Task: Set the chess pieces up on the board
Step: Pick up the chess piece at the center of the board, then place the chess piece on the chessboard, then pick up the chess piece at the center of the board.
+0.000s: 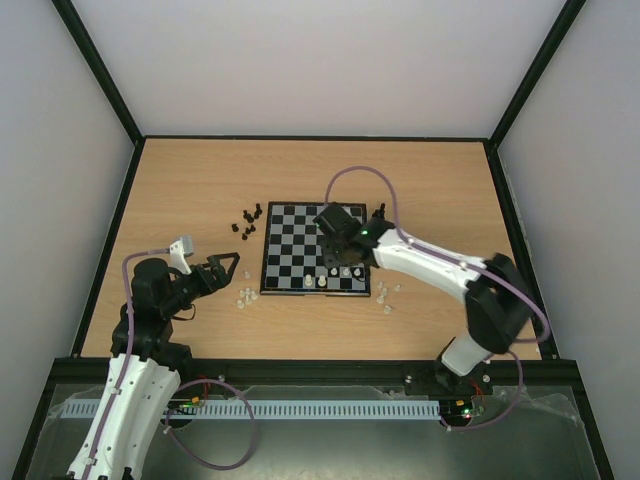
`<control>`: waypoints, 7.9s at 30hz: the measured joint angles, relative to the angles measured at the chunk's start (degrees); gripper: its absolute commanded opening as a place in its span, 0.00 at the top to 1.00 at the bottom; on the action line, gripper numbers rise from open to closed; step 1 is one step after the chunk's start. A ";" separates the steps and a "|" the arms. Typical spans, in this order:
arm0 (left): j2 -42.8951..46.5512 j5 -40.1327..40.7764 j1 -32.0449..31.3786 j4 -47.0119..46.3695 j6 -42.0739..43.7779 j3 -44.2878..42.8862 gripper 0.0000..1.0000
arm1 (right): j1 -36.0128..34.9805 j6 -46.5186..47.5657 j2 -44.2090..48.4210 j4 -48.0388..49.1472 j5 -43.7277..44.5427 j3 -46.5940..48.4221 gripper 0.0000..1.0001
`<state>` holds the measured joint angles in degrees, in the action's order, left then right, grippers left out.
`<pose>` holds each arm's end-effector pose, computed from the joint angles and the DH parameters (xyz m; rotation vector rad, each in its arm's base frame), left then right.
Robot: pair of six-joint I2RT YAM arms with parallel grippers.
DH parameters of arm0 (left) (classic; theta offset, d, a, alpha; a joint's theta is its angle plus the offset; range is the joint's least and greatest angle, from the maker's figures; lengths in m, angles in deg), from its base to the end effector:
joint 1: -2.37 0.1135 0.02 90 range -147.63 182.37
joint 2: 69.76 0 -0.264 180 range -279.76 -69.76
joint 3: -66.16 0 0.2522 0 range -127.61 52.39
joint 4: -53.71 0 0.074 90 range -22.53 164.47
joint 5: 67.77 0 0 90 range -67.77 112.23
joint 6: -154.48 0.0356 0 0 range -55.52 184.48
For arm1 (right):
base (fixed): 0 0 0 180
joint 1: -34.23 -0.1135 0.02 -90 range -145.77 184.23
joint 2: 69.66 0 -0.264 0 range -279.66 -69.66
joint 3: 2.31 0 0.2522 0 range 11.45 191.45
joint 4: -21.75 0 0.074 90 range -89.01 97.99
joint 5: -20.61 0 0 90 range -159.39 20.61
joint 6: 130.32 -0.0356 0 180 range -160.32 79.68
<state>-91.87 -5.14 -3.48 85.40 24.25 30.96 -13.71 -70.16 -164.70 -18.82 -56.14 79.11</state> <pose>0.1189 -0.0286 0.2363 -0.2509 1.9677 -0.9873 0.2418 0.2558 0.2290 -0.3007 2.4844 0.2812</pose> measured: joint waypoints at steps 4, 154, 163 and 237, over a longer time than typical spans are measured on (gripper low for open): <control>0.00 -0.02 0.00 0.00 0.00 0.00 0.01 | -0.04 -0.83 10.73 -0.70 3.30 -3.76 0.56; -1.16 0.02 0.42 -0.07 0.04 0.00 0.01 | -3.04 1.14 -0.44 -1.53 1.81 4.98 0.57; -4.33 2.40 0.09 0.26 -0.85 0.00 0.00 | -2.29 1.14 9.16 -1.46 3.13 -3.10 0.57; -62.88 38.36 -24.15 2.80 2.86 -19.71 0.78 | 0.85 2.91 20.04 2.51 -5.62 -12.35 0.58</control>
<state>-154.75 33.21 -27.63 88.20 27.11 11.25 -12.86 -67.26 -144.66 -16.30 -61.75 66.76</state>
